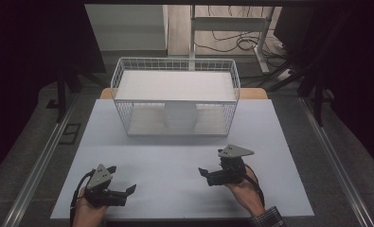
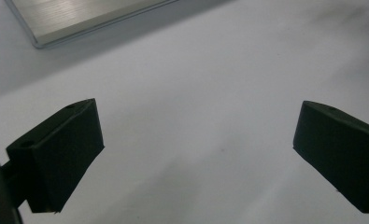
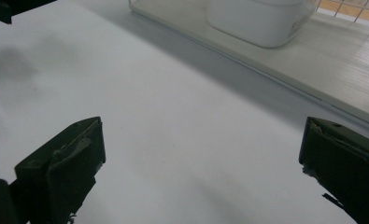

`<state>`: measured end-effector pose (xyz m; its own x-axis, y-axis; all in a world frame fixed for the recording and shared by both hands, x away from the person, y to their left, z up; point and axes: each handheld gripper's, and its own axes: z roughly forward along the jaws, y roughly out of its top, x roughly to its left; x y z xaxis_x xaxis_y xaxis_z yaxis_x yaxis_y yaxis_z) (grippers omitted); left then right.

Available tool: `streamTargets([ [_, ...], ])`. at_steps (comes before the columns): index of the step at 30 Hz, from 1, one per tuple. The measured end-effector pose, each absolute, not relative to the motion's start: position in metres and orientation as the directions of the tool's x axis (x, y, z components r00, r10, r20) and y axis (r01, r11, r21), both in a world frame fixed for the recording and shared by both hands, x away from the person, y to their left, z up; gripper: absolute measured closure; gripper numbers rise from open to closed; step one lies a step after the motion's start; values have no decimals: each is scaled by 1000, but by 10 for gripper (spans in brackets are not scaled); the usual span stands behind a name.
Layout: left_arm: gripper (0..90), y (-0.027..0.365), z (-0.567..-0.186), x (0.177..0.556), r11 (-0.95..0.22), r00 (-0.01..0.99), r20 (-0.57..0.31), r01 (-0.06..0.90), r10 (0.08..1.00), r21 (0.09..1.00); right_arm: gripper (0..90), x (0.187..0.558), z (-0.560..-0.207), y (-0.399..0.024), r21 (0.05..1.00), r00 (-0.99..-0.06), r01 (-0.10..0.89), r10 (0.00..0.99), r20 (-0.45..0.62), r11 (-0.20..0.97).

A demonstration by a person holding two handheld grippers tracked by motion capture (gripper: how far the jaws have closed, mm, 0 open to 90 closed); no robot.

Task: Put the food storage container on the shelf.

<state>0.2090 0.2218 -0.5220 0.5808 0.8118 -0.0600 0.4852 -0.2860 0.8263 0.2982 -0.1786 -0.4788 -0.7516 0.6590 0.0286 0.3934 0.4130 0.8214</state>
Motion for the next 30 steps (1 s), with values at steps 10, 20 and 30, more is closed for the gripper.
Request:
streamTargets([
  [10,6,225,-523,204,-290,573,-54,492,817,821,0,283,-481,-188,815,-748,398,663,24,420],
  [20,6,231,-524,201,-294,567,-46,493,822,819,0,271,-481,-201,810,-735,415,677,31,414],
  [30,3,239,-523,196,-292,551,-38,499,833,816,0,261,-480,-216,807,-720,422,694,20,414],
])
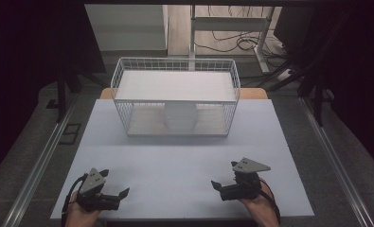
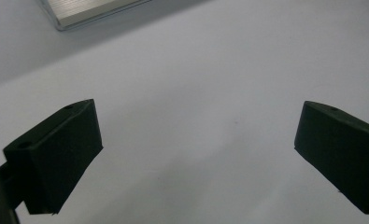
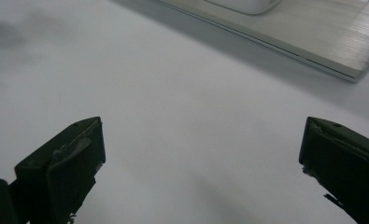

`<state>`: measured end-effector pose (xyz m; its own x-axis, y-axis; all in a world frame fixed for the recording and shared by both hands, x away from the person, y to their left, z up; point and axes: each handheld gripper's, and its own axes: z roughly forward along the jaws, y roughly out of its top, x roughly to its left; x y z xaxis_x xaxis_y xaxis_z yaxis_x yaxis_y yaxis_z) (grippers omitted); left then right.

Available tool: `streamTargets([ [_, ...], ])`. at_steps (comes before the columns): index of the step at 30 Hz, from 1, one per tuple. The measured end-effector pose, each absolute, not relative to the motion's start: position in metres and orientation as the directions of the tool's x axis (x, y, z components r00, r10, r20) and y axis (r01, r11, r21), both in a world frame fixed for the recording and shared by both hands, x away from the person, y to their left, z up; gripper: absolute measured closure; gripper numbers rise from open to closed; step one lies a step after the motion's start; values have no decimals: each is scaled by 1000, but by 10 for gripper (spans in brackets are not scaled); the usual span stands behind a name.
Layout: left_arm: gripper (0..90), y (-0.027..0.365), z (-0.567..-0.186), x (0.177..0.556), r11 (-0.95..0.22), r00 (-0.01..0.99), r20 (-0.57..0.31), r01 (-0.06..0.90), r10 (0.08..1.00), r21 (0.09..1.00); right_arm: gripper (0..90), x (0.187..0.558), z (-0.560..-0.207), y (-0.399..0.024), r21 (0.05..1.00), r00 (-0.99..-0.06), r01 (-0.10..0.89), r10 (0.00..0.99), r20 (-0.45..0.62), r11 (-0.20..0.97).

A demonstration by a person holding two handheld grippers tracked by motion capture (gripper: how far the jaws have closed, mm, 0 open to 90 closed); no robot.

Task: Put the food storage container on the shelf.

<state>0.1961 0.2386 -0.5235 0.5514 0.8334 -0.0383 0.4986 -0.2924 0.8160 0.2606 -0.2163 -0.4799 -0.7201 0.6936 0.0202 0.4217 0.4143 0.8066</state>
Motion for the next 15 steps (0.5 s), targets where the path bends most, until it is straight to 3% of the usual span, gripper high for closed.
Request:
streamTargets([
  [15,1,248,-522,187,-269,532,-45,497,846,825,0,245,-476,-243,809,-686,437,728,16,394],
])
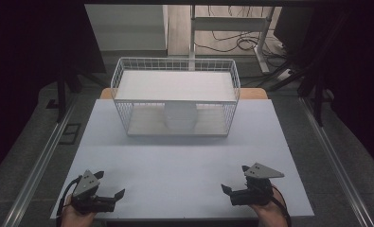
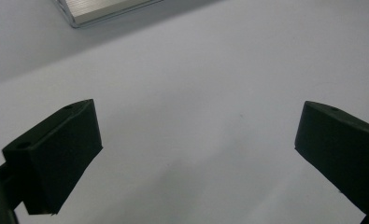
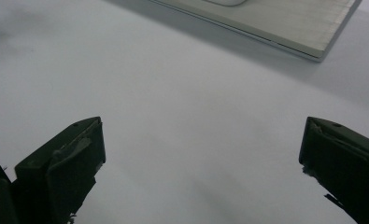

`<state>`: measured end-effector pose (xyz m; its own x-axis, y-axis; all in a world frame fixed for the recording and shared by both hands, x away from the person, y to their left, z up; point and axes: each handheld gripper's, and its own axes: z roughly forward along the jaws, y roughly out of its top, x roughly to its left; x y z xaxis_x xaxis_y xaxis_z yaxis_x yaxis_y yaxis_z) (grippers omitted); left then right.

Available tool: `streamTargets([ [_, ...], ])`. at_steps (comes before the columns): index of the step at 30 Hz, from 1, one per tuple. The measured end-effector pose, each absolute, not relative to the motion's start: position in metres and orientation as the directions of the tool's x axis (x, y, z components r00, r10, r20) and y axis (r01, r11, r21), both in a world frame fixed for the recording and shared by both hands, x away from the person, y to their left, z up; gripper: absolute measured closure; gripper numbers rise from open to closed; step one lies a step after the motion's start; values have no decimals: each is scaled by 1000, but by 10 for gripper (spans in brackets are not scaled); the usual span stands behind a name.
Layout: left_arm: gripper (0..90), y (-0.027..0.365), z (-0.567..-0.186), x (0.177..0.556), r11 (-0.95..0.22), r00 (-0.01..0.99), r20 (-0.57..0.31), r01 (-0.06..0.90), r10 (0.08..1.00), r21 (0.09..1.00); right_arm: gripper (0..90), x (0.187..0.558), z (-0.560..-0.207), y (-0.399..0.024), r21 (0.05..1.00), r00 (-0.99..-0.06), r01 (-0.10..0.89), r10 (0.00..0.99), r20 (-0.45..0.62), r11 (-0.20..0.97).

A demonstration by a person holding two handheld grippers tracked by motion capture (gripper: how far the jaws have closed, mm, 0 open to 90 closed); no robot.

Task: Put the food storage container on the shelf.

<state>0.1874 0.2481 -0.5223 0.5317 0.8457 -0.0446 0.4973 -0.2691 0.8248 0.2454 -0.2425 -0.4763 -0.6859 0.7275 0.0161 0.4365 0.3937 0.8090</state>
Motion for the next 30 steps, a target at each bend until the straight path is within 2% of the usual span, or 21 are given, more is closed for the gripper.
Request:
streamTargets([
  [30,0,275,-521,158,-196,459,-65,499,886,844,0,209,-483,-296,813,-582,484,813,24,323],
])
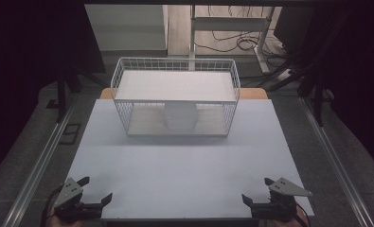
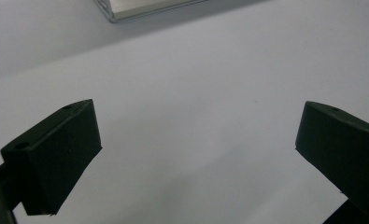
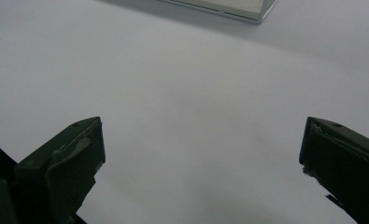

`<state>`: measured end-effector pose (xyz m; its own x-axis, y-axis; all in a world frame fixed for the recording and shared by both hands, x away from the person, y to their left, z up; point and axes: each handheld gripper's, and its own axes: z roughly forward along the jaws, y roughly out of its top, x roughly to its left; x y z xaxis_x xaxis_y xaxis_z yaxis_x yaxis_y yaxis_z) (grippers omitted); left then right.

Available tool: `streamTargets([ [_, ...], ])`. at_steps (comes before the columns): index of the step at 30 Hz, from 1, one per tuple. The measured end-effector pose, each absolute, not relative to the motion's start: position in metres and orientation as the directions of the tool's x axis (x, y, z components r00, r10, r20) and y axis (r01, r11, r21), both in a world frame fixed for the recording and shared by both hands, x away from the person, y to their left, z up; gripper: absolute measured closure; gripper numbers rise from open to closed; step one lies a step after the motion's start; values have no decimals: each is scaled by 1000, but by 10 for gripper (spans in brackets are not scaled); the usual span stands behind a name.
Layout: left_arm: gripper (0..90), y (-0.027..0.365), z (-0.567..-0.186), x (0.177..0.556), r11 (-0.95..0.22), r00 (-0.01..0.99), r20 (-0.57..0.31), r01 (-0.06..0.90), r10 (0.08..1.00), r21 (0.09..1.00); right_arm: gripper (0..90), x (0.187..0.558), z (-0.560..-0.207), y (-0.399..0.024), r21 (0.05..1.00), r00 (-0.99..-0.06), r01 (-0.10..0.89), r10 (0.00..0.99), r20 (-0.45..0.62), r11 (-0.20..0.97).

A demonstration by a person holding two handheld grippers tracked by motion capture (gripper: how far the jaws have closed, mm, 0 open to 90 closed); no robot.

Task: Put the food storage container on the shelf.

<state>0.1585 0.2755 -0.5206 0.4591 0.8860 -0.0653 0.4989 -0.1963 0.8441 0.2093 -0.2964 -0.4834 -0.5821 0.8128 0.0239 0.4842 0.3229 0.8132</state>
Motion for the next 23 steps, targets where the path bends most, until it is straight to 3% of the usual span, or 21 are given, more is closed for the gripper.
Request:
streamTargets([
  [23,10,277,-527,153,-203,434,-61,537,899,819,0,199,-499,-309,761,-531,556,847,17,334],
])
